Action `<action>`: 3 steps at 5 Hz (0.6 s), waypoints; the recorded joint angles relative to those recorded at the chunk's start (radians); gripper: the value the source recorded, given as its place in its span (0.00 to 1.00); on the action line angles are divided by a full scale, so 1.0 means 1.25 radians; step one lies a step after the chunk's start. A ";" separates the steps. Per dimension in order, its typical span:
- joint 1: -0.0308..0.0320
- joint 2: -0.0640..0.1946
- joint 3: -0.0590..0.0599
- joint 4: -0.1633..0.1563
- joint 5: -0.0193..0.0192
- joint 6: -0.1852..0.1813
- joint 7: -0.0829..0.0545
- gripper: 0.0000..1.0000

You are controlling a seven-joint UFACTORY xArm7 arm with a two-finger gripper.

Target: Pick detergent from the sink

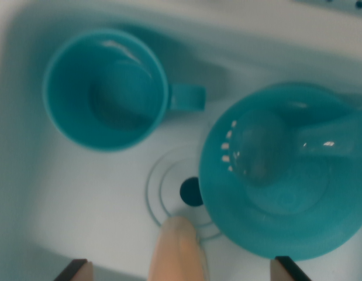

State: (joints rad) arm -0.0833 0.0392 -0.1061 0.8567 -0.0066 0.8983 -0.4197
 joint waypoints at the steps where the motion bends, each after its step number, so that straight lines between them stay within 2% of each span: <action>1: 0.0000 0.000 0.000 0.000 0.0000 0.000 0.000 0.00; 2: -0.0025 0.000 -0.004 -0.022 0.0006 -0.023 -0.013 0.00; 3: -0.0025 0.000 -0.004 -0.022 0.0006 -0.023 -0.013 0.00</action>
State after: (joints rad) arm -0.0865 0.0393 -0.1107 0.8288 -0.0059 0.8690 -0.4356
